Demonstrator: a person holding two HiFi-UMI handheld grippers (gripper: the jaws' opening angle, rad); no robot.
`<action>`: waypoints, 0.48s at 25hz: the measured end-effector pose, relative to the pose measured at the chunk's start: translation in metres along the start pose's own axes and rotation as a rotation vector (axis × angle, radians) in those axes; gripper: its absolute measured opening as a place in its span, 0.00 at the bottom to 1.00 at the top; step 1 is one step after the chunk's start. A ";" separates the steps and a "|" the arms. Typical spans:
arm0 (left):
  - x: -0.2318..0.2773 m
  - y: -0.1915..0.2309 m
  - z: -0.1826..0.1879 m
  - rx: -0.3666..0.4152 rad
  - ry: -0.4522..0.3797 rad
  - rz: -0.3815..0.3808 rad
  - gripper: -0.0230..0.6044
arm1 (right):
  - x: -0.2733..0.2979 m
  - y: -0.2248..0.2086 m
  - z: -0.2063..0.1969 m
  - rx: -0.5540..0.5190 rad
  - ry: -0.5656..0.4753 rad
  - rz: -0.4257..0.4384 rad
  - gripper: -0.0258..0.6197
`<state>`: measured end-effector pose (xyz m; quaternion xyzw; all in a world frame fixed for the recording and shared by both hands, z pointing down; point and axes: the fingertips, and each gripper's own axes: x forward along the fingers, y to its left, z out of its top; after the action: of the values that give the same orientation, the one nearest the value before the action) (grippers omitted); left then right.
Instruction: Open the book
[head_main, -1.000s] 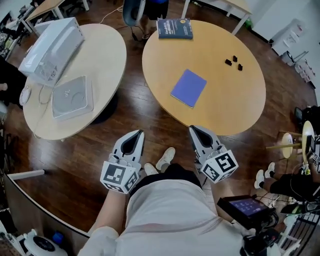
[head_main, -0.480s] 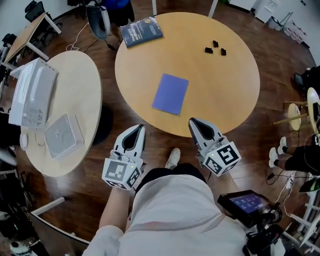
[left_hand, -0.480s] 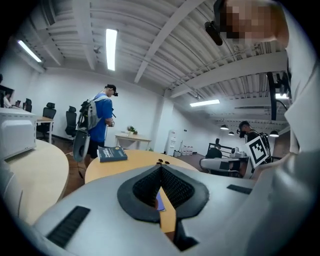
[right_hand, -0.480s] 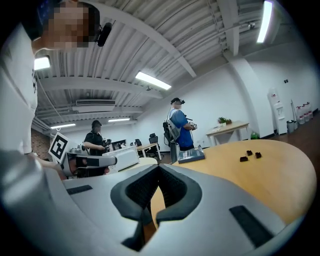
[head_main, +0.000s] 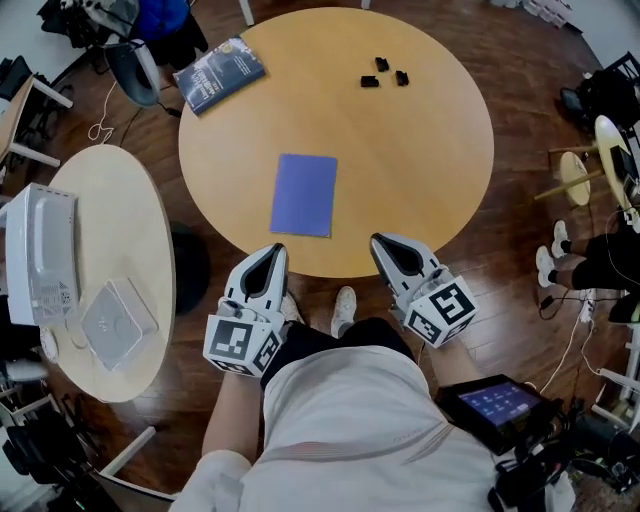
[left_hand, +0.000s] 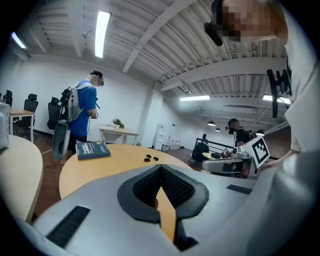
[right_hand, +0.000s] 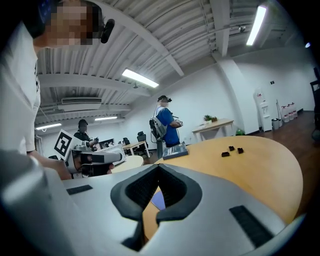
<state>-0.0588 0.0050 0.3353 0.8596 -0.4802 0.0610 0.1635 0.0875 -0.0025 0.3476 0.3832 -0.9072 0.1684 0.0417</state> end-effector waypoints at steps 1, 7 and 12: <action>0.007 0.000 -0.001 0.000 0.007 -0.021 0.05 | -0.001 -0.003 -0.001 0.002 -0.001 -0.015 0.04; 0.033 0.004 -0.011 0.024 0.062 -0.126 0.05 | -0.006 -0.008 -0.017 0.053 0.015 -0.124 0.04; 0.060 0.011 -0.058 0.144 0.200 -0.179 0.05 | -0.003 -0.012 -0.030 0.087 0.019 -0.170 0.04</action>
<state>-0.0335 -0.0290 0.4079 0.8982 -0.3773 0.1658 0.1531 0.0967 0.0021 0.3788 0.4586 -0.8628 0.2073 0.0479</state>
